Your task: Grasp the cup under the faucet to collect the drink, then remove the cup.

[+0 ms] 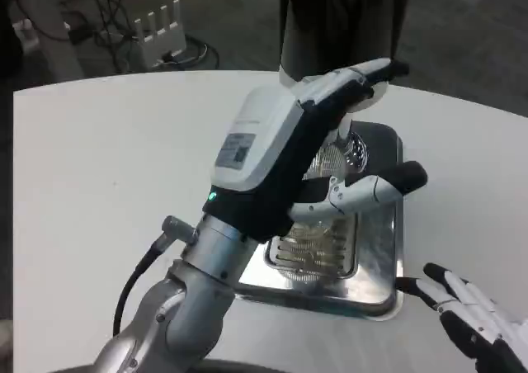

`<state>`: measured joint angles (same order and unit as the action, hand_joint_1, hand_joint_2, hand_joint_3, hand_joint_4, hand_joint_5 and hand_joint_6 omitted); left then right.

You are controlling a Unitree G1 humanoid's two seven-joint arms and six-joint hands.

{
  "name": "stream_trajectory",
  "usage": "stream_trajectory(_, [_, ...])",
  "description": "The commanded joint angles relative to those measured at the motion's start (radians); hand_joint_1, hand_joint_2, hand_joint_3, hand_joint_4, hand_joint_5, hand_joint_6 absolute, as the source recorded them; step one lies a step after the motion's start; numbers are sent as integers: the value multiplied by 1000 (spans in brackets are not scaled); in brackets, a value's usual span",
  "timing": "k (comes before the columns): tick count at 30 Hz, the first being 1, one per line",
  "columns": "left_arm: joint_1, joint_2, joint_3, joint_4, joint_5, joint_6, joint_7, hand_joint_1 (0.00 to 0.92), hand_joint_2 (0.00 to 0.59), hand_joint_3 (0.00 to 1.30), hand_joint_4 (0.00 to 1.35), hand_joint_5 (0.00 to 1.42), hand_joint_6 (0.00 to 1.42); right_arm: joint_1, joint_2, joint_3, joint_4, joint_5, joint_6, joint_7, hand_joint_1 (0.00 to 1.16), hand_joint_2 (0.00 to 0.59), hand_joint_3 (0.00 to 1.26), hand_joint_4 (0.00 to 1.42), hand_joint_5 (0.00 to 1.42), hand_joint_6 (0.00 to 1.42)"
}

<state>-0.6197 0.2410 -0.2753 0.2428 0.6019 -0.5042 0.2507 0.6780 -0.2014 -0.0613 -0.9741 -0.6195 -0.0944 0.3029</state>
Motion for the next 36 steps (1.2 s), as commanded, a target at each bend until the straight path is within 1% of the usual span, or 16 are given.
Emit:
stream_trajectory(1, [4,21,-41,-5,50,-29,-17,0,91,299,279,373,324,-25,15,12,42,60,17,-11,592,463,133,0,0,0])
stream_trajectory(4, [10,25,-38,-7,43,-25,-17,0,81,306,287,375,326,-61,49,12,106,170,40,-27,590,461,129,0,0,0])
stream_trajectory(6, [14,23,-33,-6,33,-21,-19,0,67,307,289,376,326,-96,80,11,179,270,47,-43,586,423,115,0,0,0])
stream_trajectory(7, [15,21,-31,-5,24,-18,-23,0,64,307,289,376,326,-113,100,15,221,295,25,-73,603,376,107,16,0,0])
stream_trajectory(8, [17,19,-28,-4,15,-15,-26,0,68,307,284,376,327,-134,119,22,268,306,-5,-111,619,352,105,27,0,19])
stream_trajectory(9, [19,18,-26,-3,7,-12,-30,0,69,308,283,376,327,-153,135,34,303,295,-33,-151,646,326,105,30,0,25])
stream_trajectory(10, [20,17,-26,-3,1,-11,-32,0,78,308,281,376,320,-177,159,51,351,290,-55,-196,715,293,105,49,15,71])
stream_trajectory(11, [21,16,-24,-4,-6,-10,-35,0,80,308,280,376,318,-200,179,66,393,297,-68,-224,753,271,105,73,38,113])
stream_trajectory(13, [24,14,-21,-9,-16,-7,-42,0,80,305,280,376,316,-234,214,99,460,277,-111,-297,843,237,105,100,81,162])
stream_trajectory(15, [26,14,-17,-14,-22,-5,-48,0,85,301,280,370,314,-258,222,123,495,249,-141,-342,874,216,103,114,100,182])
stream_trajectory(17, [28,16,-14,-18,-28,-3,-55,0,86,300,280,367,313,-284,225,147,528,220,-152,-372,904,191,103,116,124,202])
stream_trajectory(21, [33,22,-5,-24,-37,-3,-67,0,89,299,280,366,312,-330,244,180,585,191,-135,-419,906,176,94,126,142,209])
stream_trajectory(25, [34,25,2,-30,-41,-4,-79,0,91,299,280,366,312,-411,255,201,626,175,-89,-432,904,165,84,117,144,213])
stream_trajectory(29, [25,24,5,-30,-38,-5,-87,0,93,299,280,366,312,-491,271,197,679,195,-43,-442,901,150,76,96,135,218])
stream_trajectory(32, [16,21,4,-19,-36,-6,-88,0,94,299,280,366,312,-538,261,199,709,181,-25,-455,900,149,74,93,134,220])
stream_trajectory(36, [6,23,-1,-11,-33,-10,-95,0,95,299,280,365,312,-595,273,209,767,169,6,-485,905,148,74,84,120,214])
